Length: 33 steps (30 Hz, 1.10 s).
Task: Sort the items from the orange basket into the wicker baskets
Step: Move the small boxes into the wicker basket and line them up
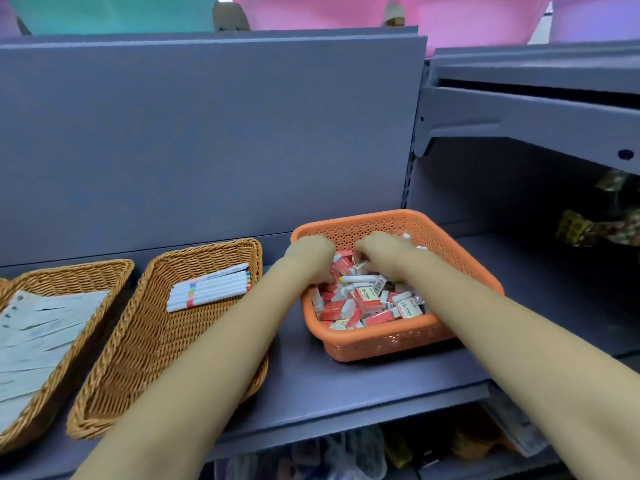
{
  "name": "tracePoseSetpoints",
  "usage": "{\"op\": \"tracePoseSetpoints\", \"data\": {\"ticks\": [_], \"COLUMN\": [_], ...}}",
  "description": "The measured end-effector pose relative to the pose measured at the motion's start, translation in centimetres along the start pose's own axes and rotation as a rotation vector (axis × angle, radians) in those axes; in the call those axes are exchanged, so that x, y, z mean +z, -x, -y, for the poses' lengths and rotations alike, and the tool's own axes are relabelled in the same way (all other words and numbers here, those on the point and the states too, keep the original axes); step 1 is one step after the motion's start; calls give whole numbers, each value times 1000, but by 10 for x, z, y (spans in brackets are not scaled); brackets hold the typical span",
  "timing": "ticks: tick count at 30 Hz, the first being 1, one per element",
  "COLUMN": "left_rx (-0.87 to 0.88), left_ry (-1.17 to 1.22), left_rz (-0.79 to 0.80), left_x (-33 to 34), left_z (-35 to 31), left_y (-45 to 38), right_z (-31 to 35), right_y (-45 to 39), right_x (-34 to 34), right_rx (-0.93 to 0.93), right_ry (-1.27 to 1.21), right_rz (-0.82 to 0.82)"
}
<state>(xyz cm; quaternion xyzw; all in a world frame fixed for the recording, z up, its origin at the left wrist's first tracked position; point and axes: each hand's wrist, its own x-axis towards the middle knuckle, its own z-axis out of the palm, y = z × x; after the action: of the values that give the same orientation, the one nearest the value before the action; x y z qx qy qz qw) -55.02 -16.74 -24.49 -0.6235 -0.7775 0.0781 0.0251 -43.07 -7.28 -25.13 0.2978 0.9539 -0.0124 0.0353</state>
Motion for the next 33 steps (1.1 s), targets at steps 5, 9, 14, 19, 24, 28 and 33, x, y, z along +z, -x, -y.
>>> {"op": "tracePoseSetpoints", "data": {"ticks": [5, 9, 14, 19, 24, 28, 33], "left_rx": [14, 112, 150, 15, -41, 22, 32], "left_ry": [-28, -12, 277, 901, 1645, 1971, 2081], "left_rz": [-38, -114, -246, -297, -343, -268, -241], "left_x": [2, 6, 6, -2, -11, -15, -19], "left_z": [-4, -1, 4, 17, 24, 27, 23], "left_y": [0, -2, -1, 11, 19, 25, 27], "right_z": [-6, -5, -6, -7, -2, 4, 5], "right_y": [3, 4, 8, 14, 17, 24, 25], "right_x": [4, 3, -5, -16, -25, -31, -31], "right_rx": [-35, -26, 3, 128, 62, -85, -120], "right_ry": [-13, -45, -164, -548, -1107, -1290, -1288], "right_rz": [-81, -77, -155, -339, -384, -360, -331]}}
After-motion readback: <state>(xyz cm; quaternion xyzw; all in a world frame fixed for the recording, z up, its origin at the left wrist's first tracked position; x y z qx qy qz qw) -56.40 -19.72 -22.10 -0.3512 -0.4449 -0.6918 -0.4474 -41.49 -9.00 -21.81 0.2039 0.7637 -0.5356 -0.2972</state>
